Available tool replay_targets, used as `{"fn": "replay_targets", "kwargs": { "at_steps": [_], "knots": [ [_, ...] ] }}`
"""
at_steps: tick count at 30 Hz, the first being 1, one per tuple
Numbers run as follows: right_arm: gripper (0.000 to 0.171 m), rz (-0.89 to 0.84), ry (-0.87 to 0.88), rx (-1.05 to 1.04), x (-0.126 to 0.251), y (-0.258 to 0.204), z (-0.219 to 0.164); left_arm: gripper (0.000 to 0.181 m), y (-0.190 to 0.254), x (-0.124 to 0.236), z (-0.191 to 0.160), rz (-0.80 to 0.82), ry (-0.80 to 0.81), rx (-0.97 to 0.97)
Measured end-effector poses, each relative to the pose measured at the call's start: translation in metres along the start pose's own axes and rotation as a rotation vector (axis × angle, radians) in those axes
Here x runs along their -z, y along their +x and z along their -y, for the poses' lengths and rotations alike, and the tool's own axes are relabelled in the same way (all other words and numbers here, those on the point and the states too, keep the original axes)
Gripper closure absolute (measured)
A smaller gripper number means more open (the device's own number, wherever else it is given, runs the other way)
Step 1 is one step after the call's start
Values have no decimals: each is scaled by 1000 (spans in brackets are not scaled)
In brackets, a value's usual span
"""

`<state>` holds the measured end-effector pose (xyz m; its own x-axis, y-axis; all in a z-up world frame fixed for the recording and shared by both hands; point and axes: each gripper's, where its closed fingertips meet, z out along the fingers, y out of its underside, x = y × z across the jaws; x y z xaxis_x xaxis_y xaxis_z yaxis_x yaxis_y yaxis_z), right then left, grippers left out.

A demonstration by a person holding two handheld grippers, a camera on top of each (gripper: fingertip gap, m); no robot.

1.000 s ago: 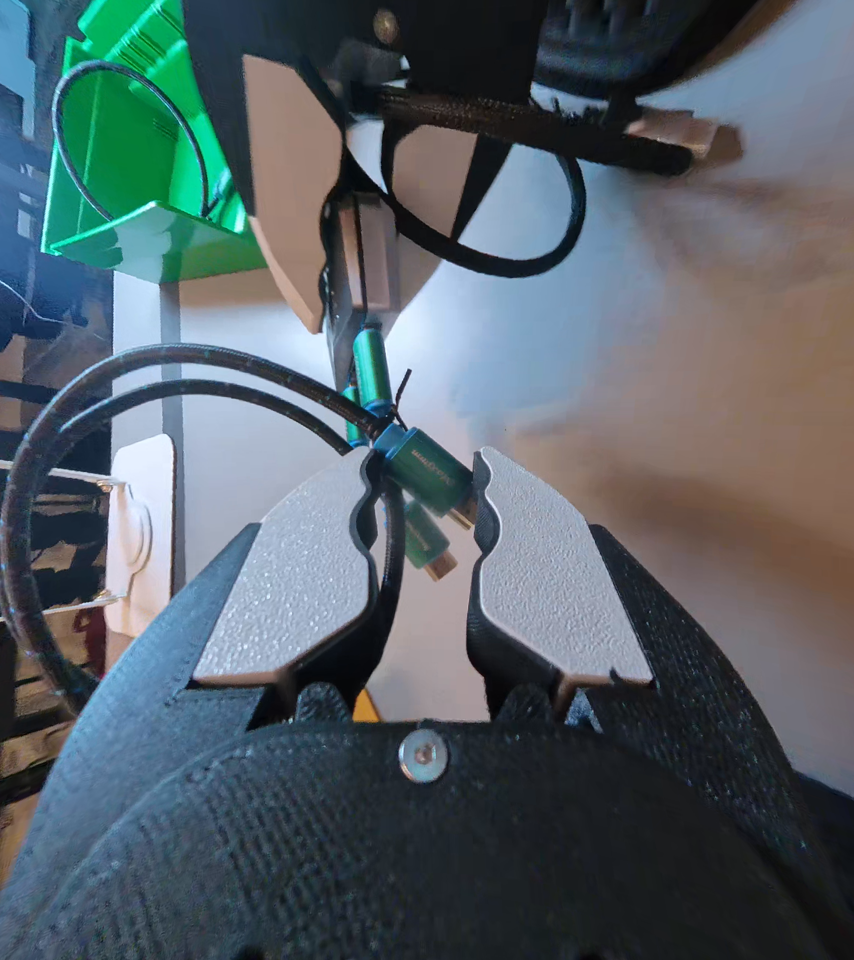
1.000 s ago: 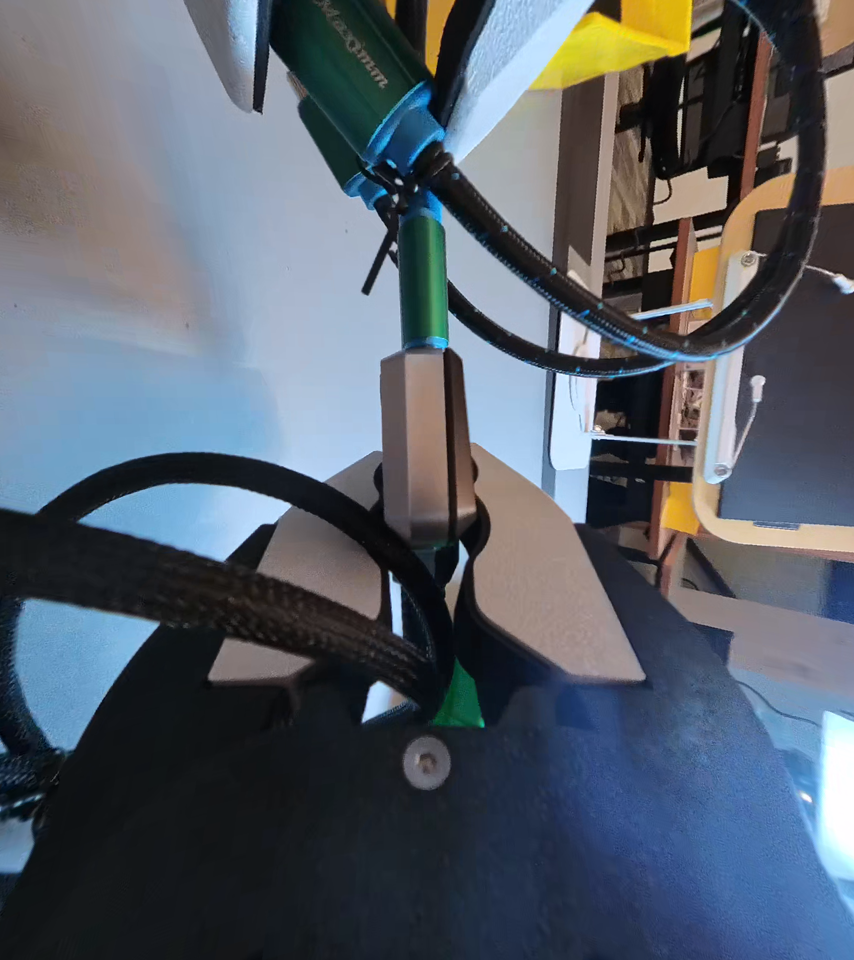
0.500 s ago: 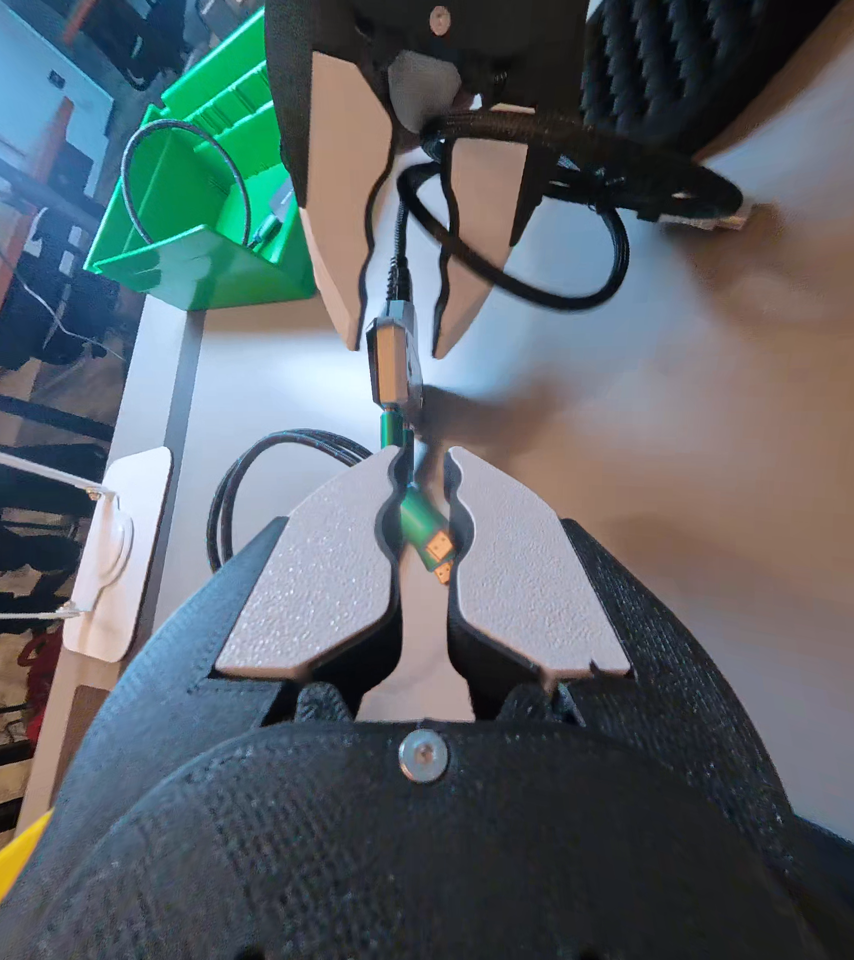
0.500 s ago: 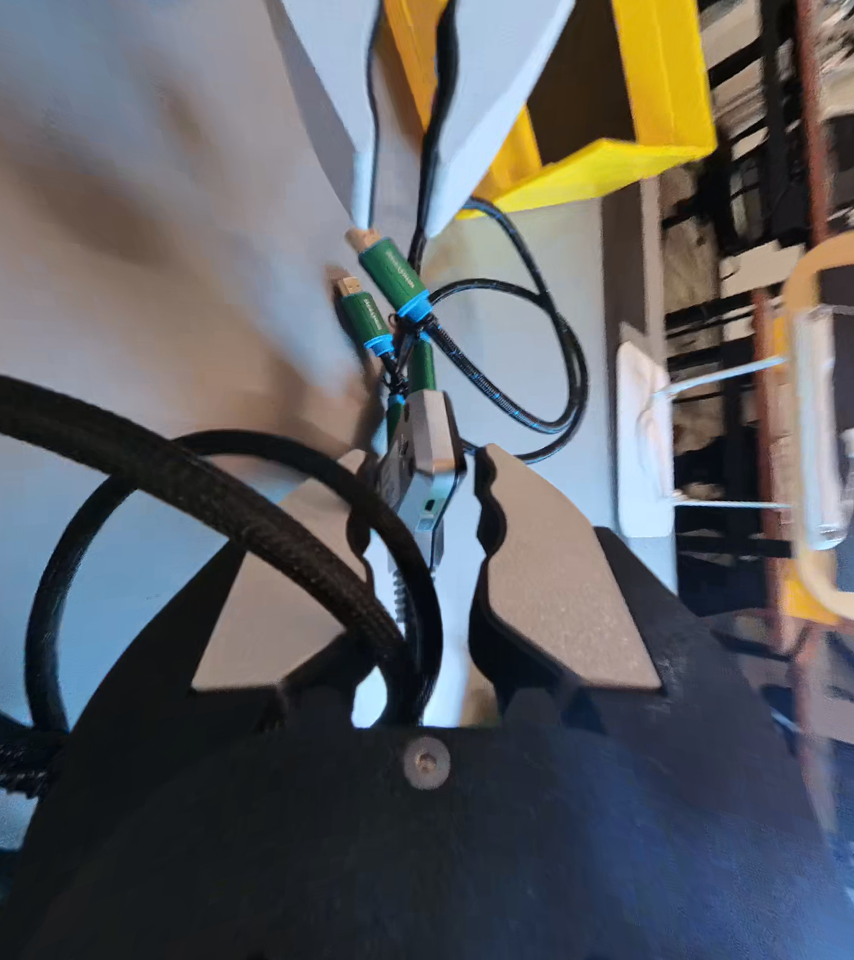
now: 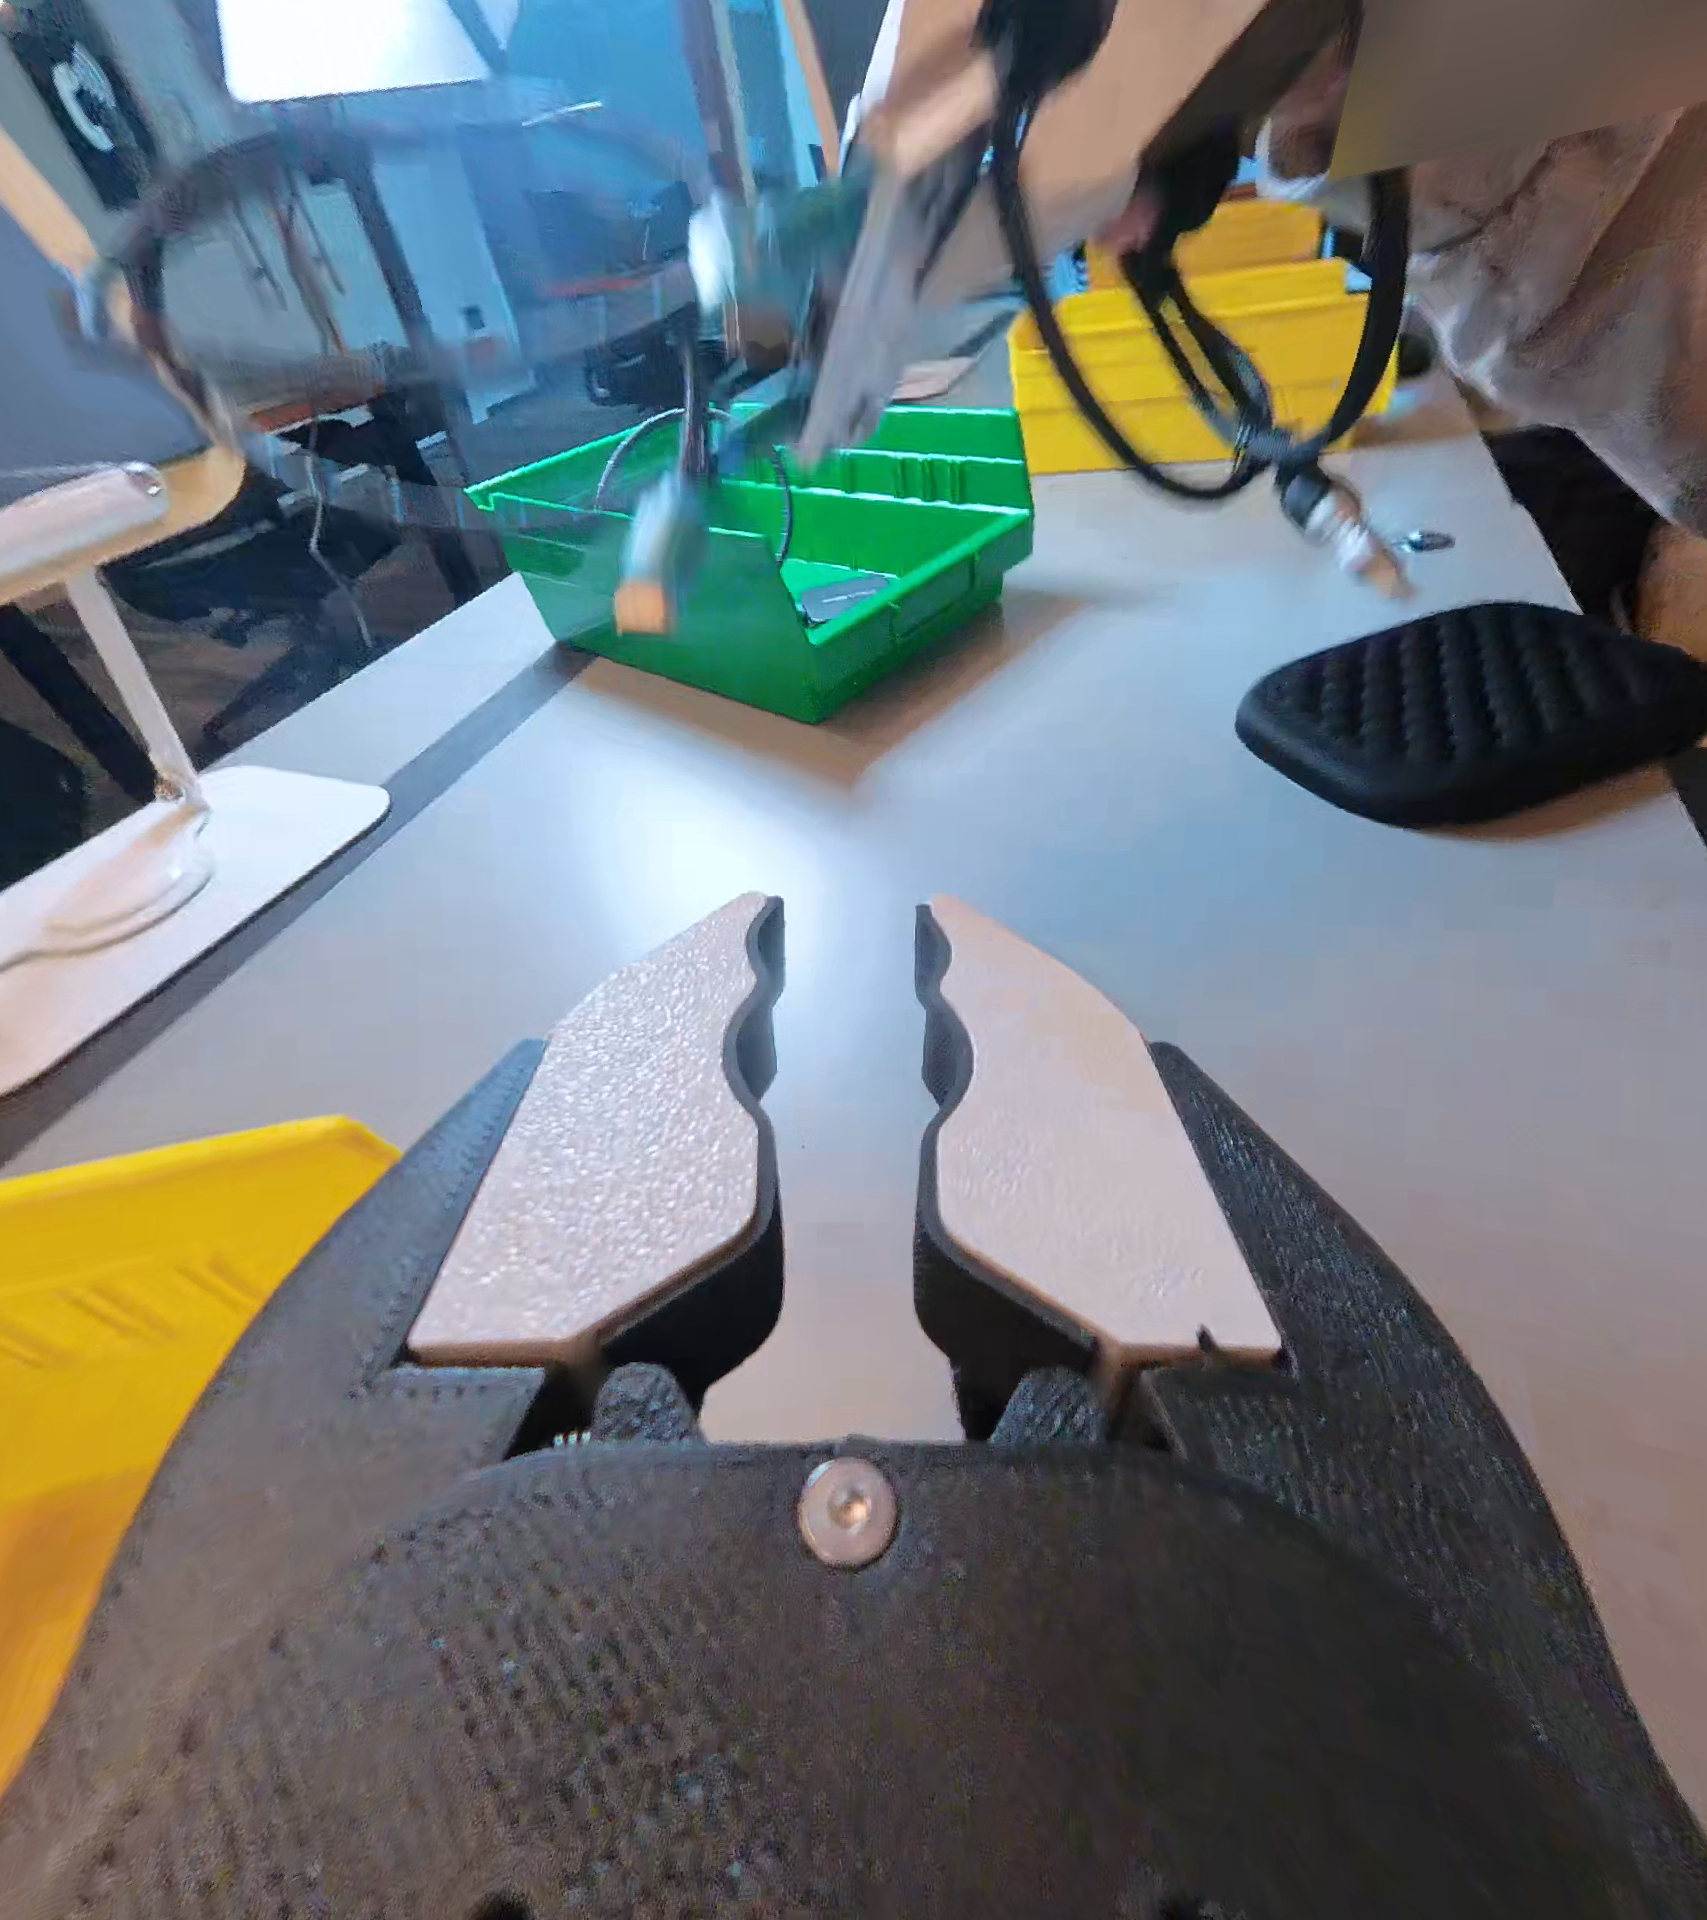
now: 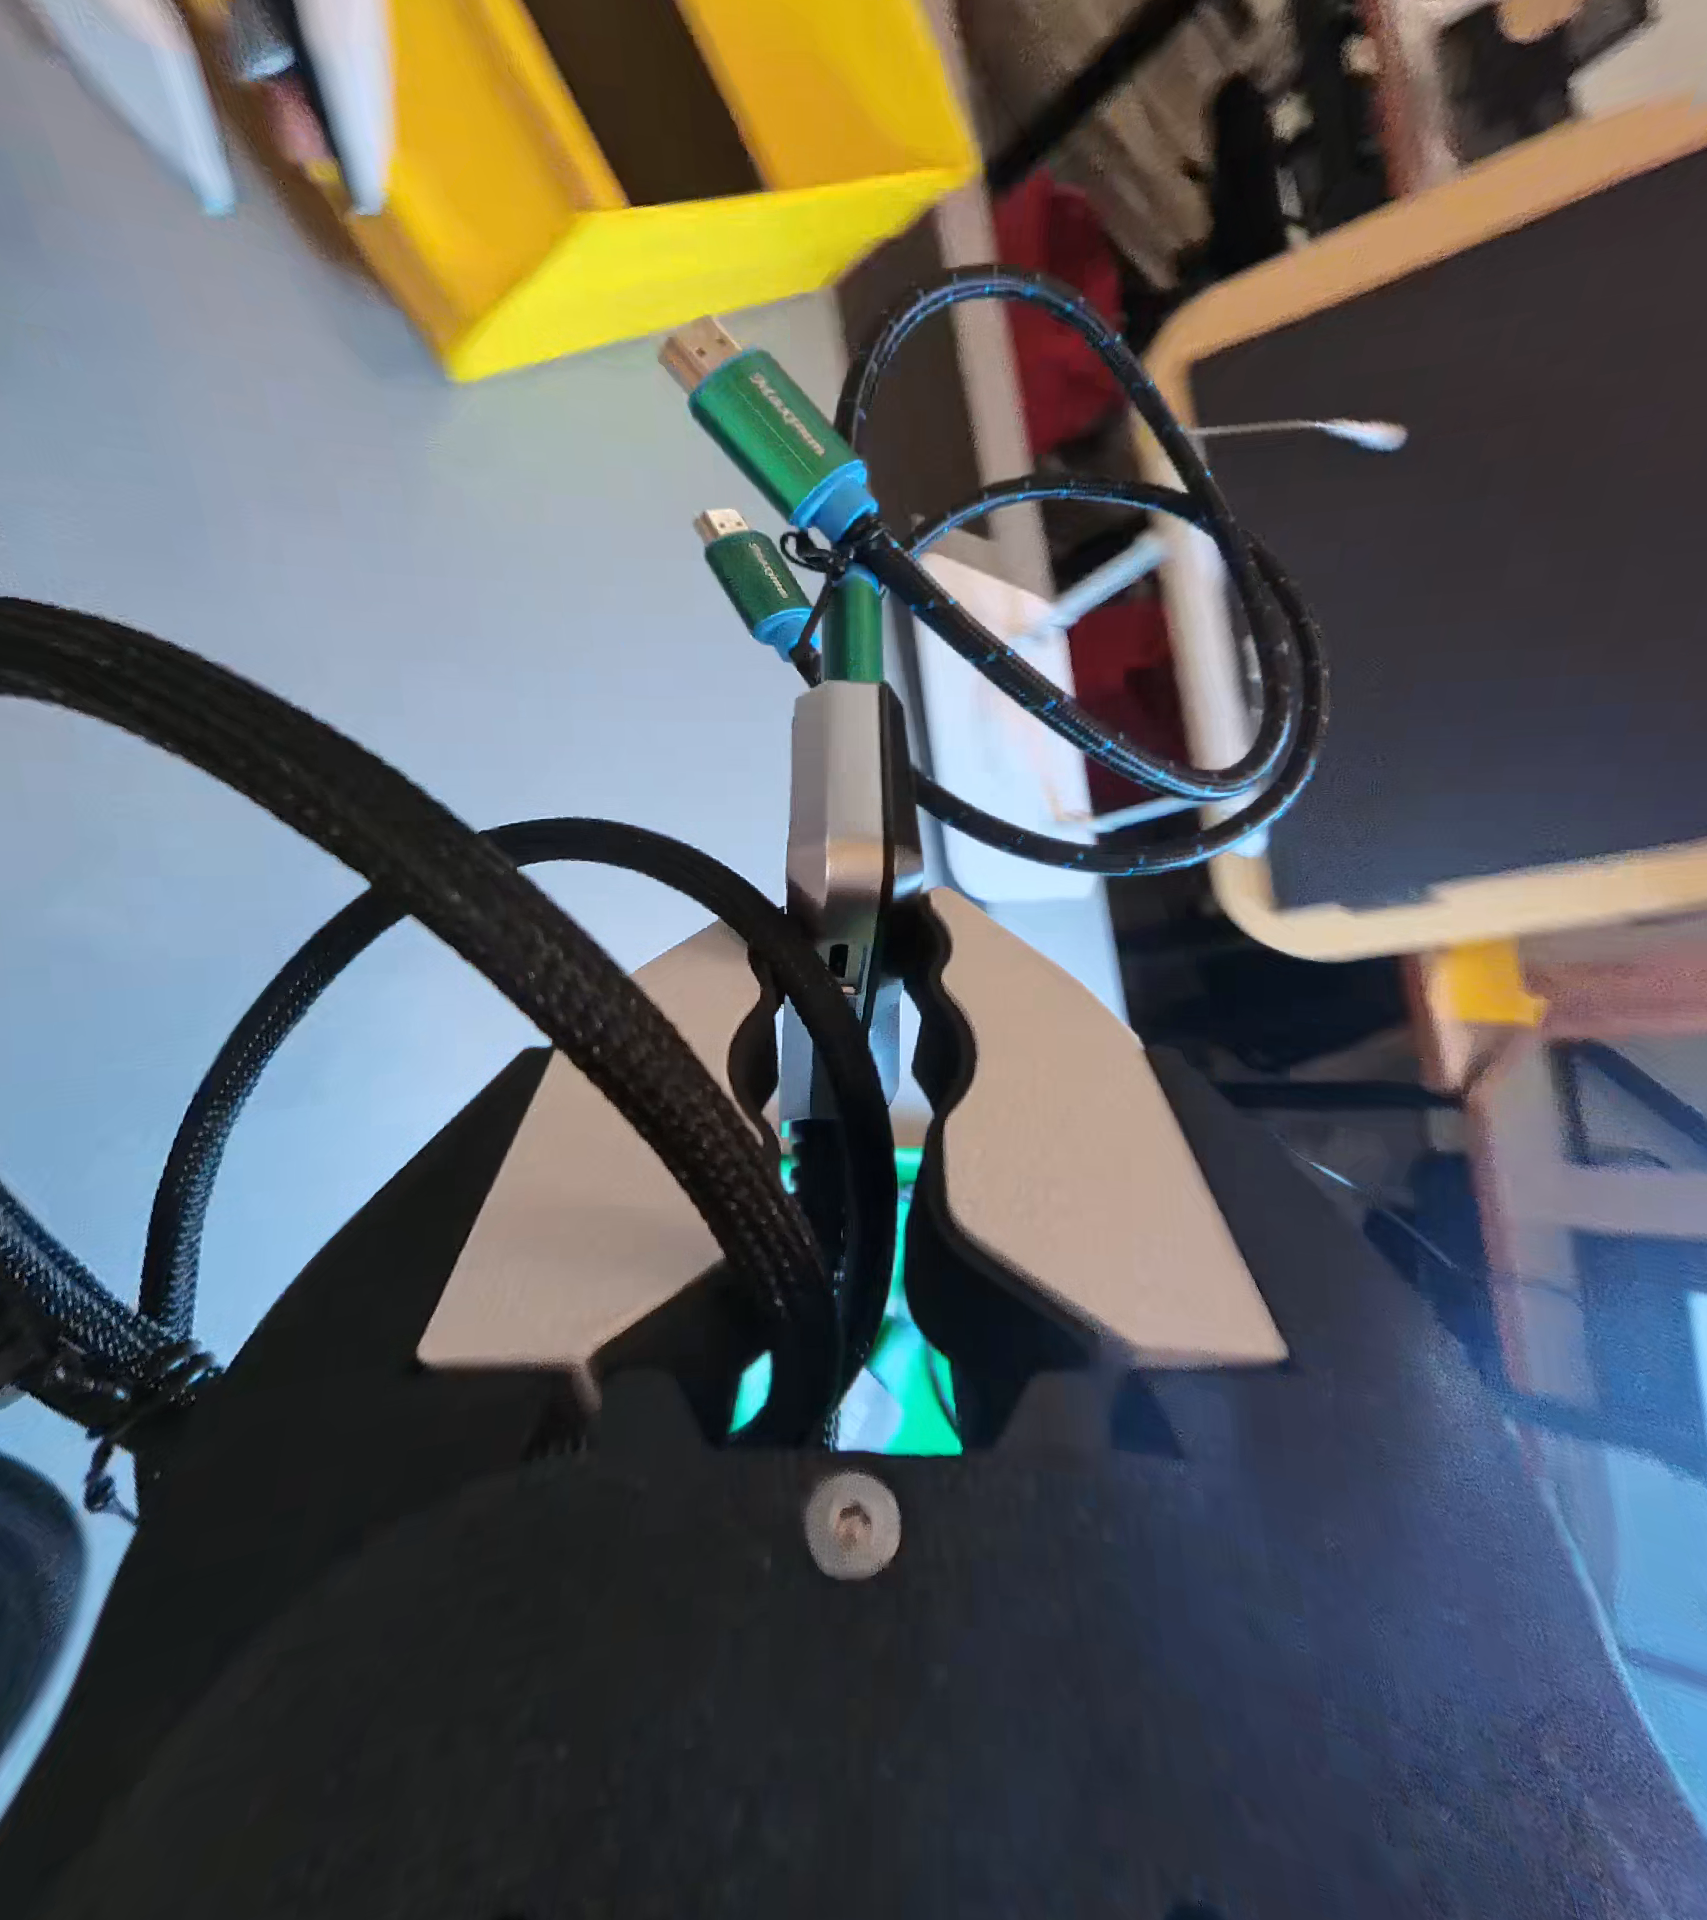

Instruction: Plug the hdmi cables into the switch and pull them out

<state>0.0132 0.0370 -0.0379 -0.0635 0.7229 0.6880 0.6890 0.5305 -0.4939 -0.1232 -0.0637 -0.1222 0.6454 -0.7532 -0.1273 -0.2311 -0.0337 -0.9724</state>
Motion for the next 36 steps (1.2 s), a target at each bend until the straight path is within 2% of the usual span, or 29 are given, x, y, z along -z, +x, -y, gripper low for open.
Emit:
{"fn": "replay_targets", "kwargs": {
  "at_steps": [4, 7, 10, 13, 18, 22, 26, 28, 30, 32, 36],
  "knots": [
    [149, -190, -93, -51, 45, 81, -13, 155, -12, 0, -2, 67, 13, 24],
    [149, -295, -205, -116, 62, 133, -43, 155, -11, -1, -3, 74, 21, 32],
    [149, -393, -312, -207, 60, 171, -89, 156, -7, -6, -10, 67, -3, 18],
    [149, -468, -424, -284, 40, 190, -144, 157, 0, -13, -19, 50, -42, -9],
    [149, -465, -600, -422, -17, 177, -232, 157, 12, -22, -36, 26, -117, -89],
    [149, -252, -786, -467, -66, 119, -282, 159, 20, -25, -38, -6, -124, -96],
    [144, -90, -899, -480, -85, 75, -316, 160, 22, -24, -36, -22, -108, -75],
    [142, -66, -877, -498, -84, 72, -320, 160, 22, -24, -36, -23, -108, -72],
    [124, -17, -834, -582, -80, 70, -312, 160, 23, -23, -35, -23, -106, -75],
    [114, 14, -786, -614, -71, 73, -300, 160, 24, -23, -35, -18, -107, -86],
    [104, 72, -699, -613, -48, 76, -268, 158, 17, -22, -35, 23, -113, -90]
  ]
}}
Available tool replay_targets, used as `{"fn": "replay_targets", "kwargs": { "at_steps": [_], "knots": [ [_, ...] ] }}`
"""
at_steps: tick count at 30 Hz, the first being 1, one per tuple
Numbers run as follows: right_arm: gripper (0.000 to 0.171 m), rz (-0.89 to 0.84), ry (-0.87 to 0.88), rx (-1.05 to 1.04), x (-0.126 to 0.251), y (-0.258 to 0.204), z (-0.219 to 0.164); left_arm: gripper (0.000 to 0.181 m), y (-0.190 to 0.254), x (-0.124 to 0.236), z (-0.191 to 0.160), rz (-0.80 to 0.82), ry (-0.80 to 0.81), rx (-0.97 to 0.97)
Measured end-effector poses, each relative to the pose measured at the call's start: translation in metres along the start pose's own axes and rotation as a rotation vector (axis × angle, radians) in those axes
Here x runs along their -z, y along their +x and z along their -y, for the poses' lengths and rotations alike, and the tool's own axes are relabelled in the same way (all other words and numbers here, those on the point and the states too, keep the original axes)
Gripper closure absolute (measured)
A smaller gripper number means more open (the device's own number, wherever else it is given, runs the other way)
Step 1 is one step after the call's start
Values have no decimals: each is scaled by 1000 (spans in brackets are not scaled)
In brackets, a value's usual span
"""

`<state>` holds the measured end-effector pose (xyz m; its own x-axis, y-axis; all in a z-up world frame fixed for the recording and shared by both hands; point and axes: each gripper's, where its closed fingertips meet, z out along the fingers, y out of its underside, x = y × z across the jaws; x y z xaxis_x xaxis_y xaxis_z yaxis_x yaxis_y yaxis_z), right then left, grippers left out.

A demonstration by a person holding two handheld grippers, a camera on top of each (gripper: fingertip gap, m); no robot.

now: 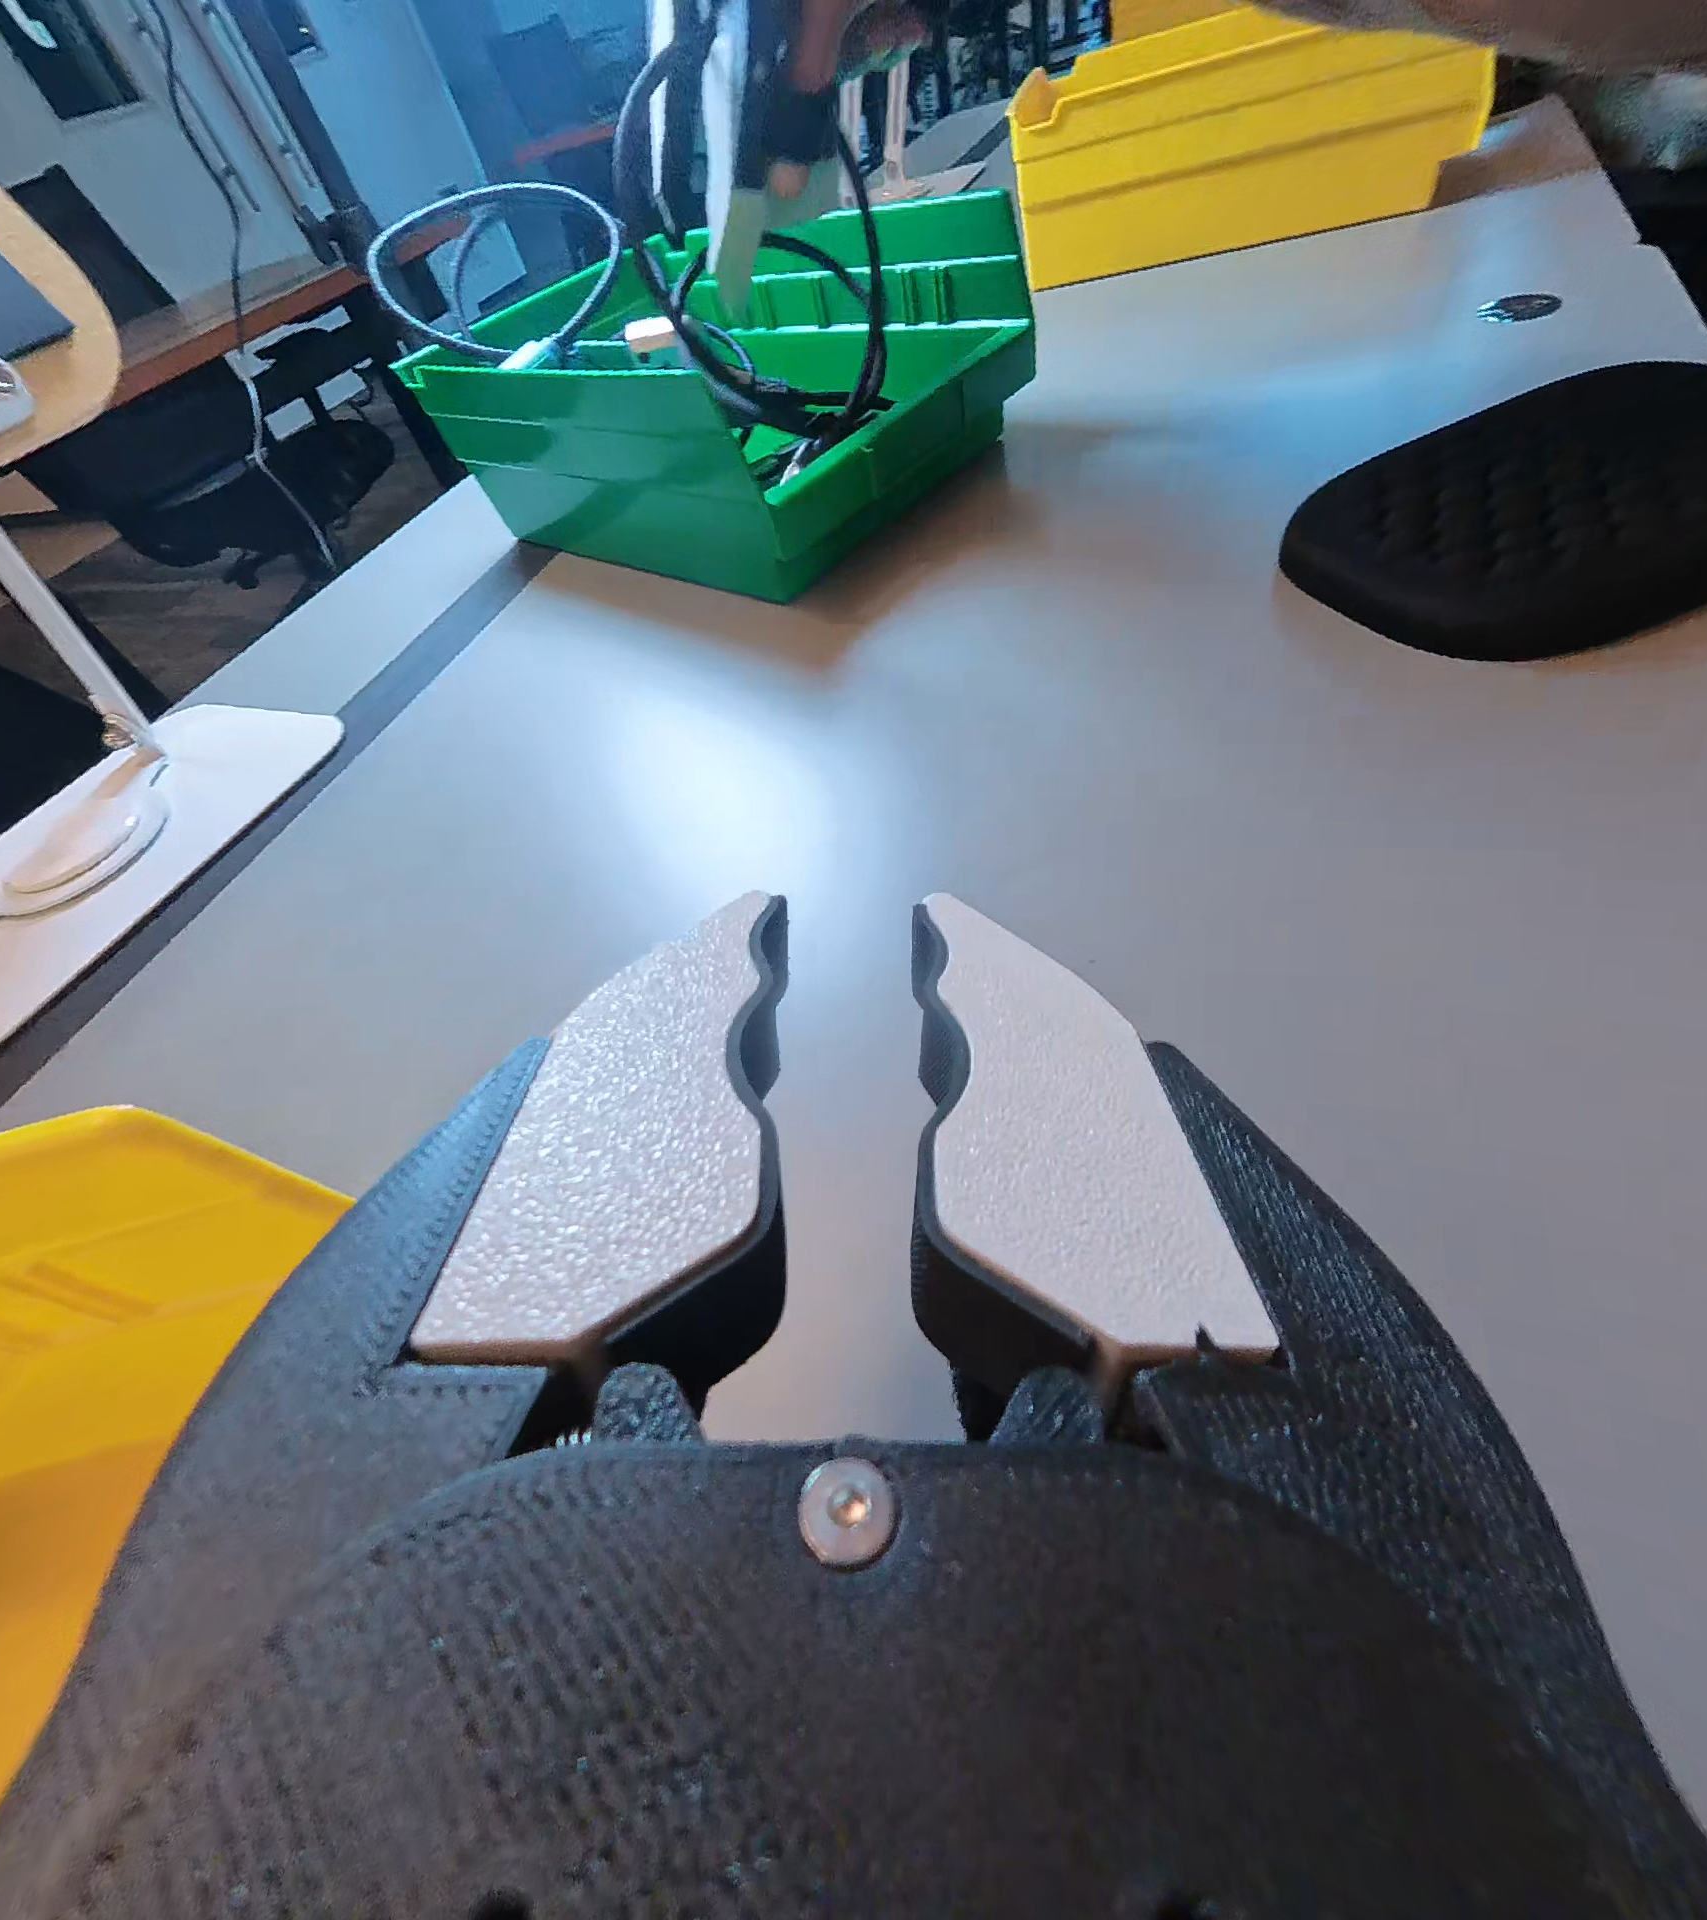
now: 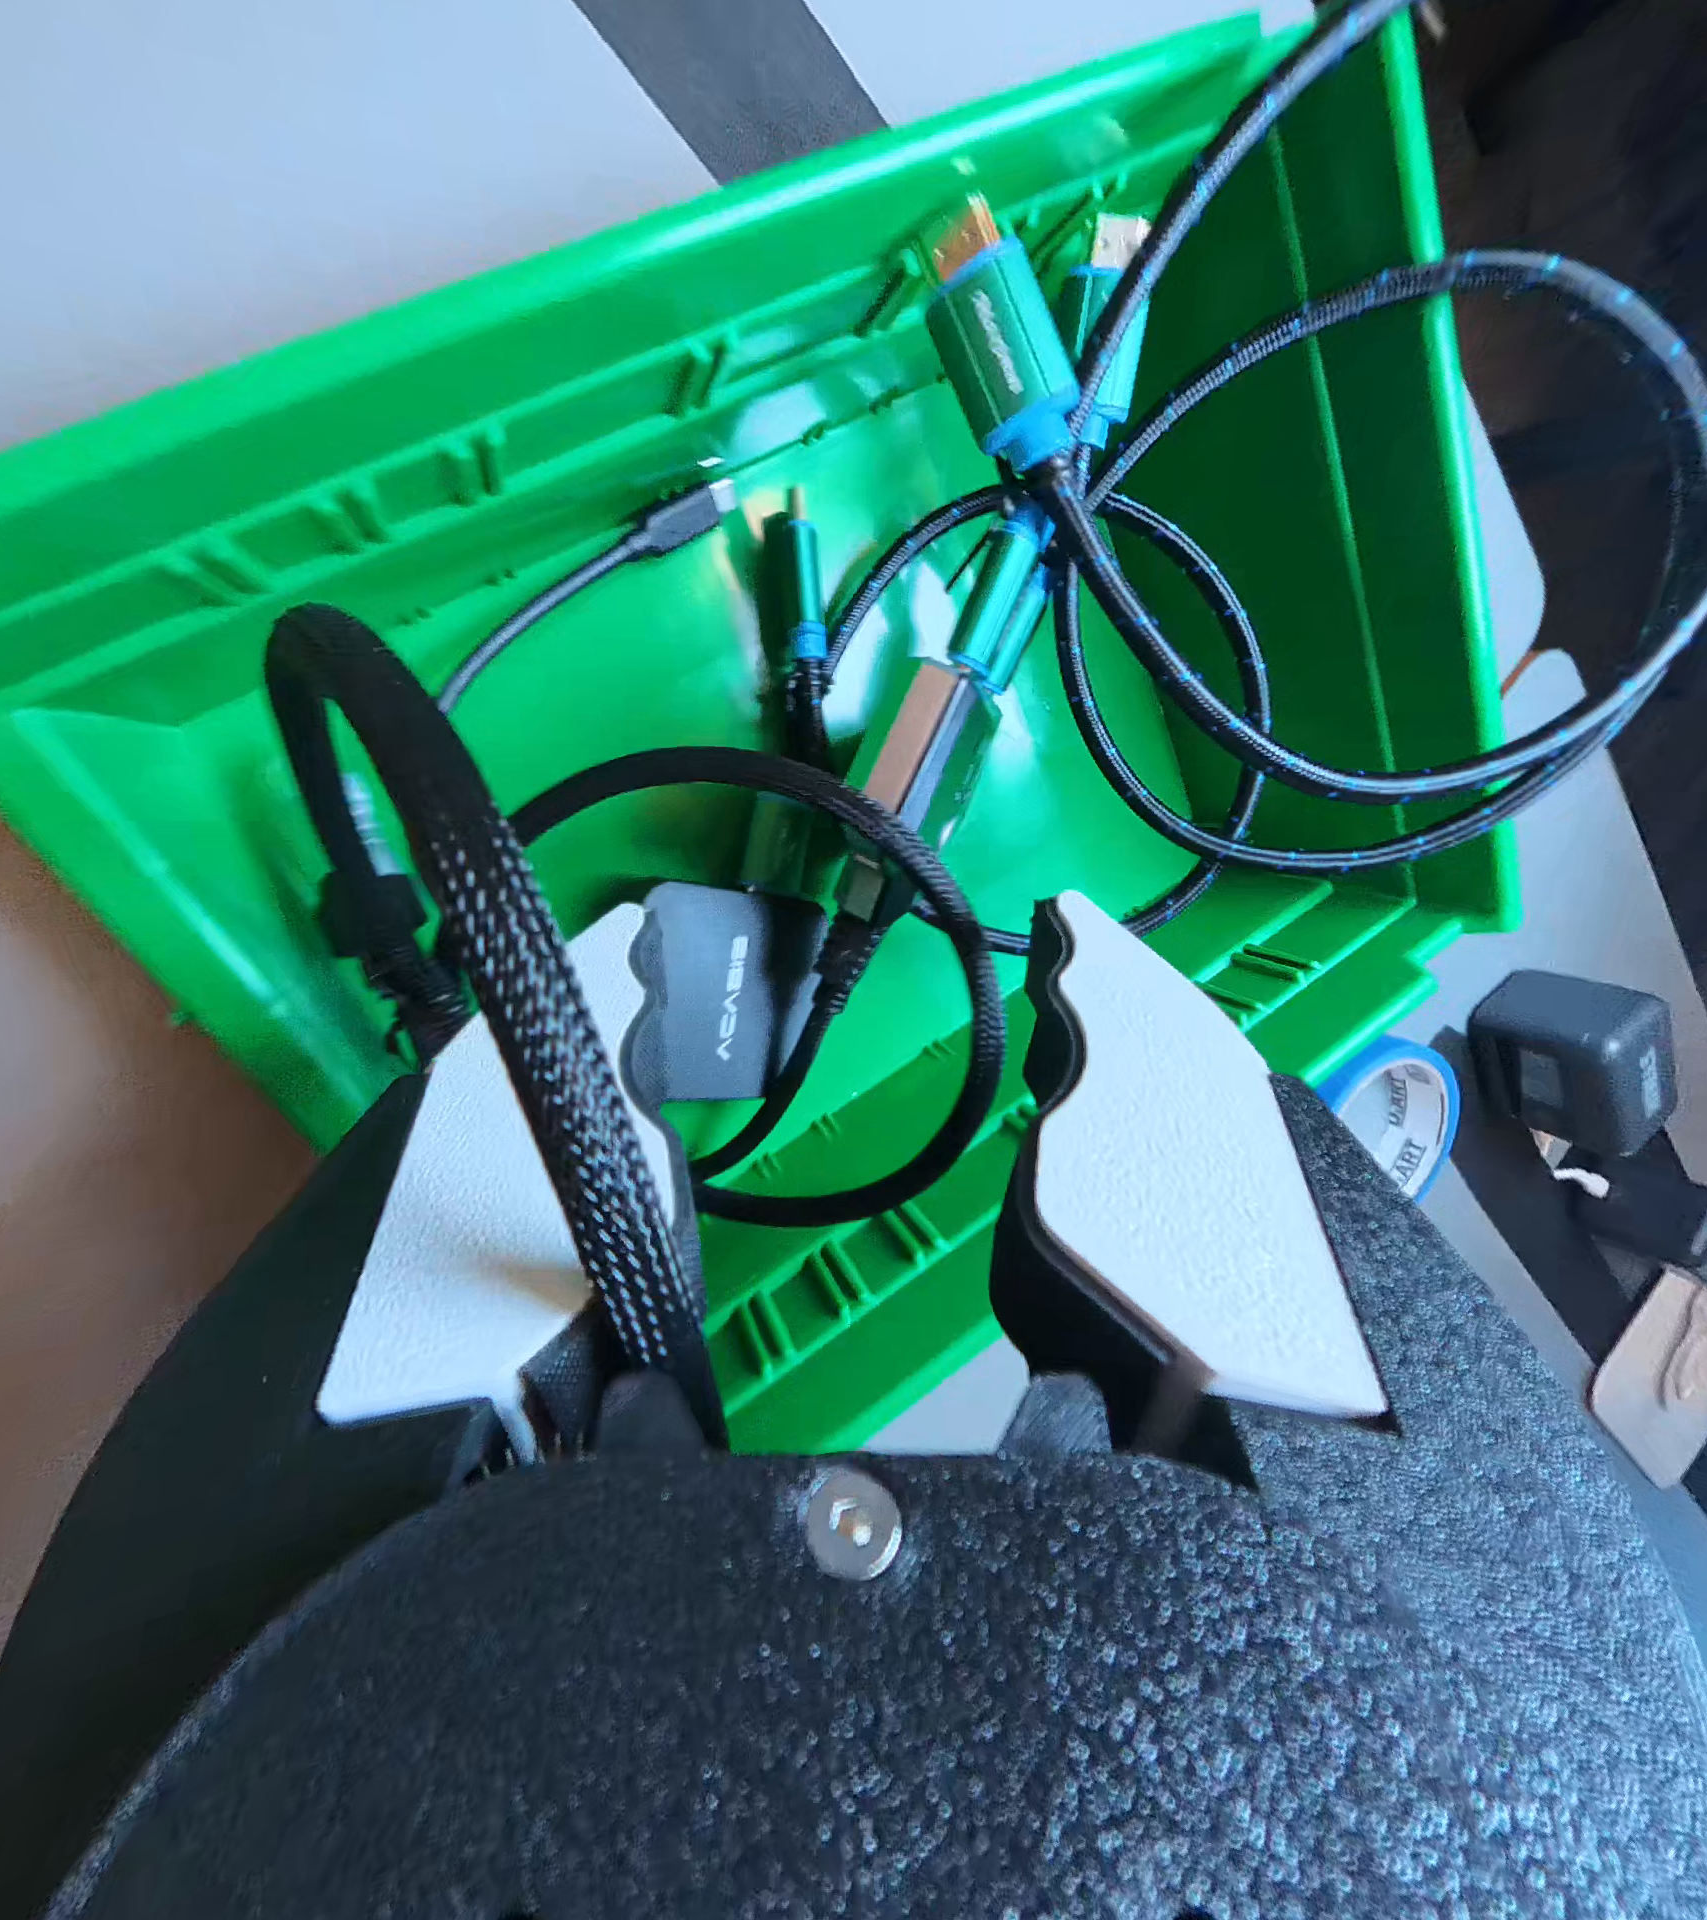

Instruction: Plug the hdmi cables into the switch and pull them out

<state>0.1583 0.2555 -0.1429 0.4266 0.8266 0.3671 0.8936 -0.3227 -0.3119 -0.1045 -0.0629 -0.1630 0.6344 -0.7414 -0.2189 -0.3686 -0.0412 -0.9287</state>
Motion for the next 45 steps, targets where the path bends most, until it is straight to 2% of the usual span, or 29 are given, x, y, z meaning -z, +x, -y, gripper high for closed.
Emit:
{"fn": "replay_targets", "kwargs": {
  "at_steps": [4, 7, 8, 11, 13, 15, 20, 25, 29, 32, 34, 36, 40, 43, 45],
  "knots": [
    [104, 24, 40, 39, 28, -17, -3, 157, -10, 4, 0, 36, 7, 19],
    [105, -80, -62, 104, 37, -5, -21, 158, -14, 4, -2, 49, 8, 36],
    [104, -66, -106, 133, 38, -6, -27, 158, -14, 3, -3, 49, 6, 44],
    [89, 134, -279, 151, 48, -25, -49, 158, -11, -4, -13, 38, -28, 65],
    [82, 255, -317, 133, 56, -35, -52, 158, -8, -8, -19, 31, -56, 61],
    [78, 404, -297, 76, 67, -48, -47, 157, -6, -10, -23, 25, -75, 47],
    [72, 544, -138, -12, 91, -46, -19, 157, -8, -9, -22, 21, -71, 58],
    [77, 441, 52, -41, 103, -22, 5, 157, -12, -5, -19, 30, -55, 56],
    [91, 229, 260, 13, 105, -14, 22, 157, -20, 0, -15, 75, -49, 61],
    [99, 137, 411, 66, 106, -45, 22, 156, -36, 10, -17, 172, -82, 52],
    [104, 129, 445, 69, 100, -78, 11, 157, -51, 21, -21, 273, -140, 6],
    [96, 178, 338, 80, 79, -115, -16, 156, -64, 35, -31, 366, -257, -96],
    [97, -9, 85, 229, 26, -120, -66, 147, -83, 68, -61, 479, -576, -260],
    [99, -66, -23, 327, -2, -111, -74, 130, -87, 81, -89, 438, -747, -229],
    [111, -68, -58, 416, -16, -111, -66, 118, -90, 88, -110, 401, -847, -177]
  ]
}}
